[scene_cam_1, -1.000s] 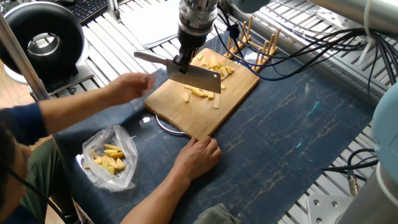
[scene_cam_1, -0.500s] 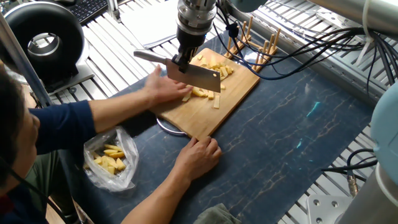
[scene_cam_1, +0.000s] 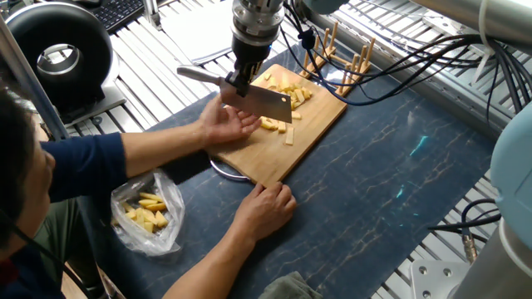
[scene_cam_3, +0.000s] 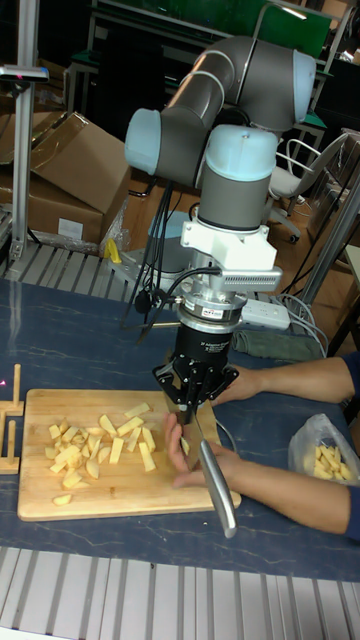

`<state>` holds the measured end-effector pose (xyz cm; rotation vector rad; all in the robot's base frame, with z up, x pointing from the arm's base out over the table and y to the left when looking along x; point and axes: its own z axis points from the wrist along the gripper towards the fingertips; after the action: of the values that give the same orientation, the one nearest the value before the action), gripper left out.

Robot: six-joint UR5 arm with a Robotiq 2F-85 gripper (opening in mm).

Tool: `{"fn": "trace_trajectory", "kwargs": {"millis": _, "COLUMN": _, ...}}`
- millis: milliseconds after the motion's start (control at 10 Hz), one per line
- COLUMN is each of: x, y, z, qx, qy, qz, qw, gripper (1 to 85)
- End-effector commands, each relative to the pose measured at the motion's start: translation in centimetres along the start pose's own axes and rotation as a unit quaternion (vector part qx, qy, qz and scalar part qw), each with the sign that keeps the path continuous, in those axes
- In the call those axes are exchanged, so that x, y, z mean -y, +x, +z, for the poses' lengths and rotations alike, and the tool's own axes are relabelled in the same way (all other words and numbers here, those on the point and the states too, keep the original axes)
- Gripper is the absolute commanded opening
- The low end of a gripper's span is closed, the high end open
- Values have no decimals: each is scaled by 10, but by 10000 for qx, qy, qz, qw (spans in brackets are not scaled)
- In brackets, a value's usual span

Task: Chop the potatoes

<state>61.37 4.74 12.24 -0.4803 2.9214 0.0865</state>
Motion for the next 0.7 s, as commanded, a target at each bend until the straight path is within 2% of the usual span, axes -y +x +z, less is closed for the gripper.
{"fn": "trace_trajectory", "kwargs": {"millis": 0, "x": -3, "y": -3, "z": -4, "qx": -6, "qy": -13, "qz": 93, "qw": 10000, "gripper": 10}}
{"fn": "trace_trajectory", "kwargs": {"millis": 600, "x": -3, "y": -3, "z": -8, "qx": -1, "qy": -27, "qz": 95, "qw": 10000, "gripper": 10}}
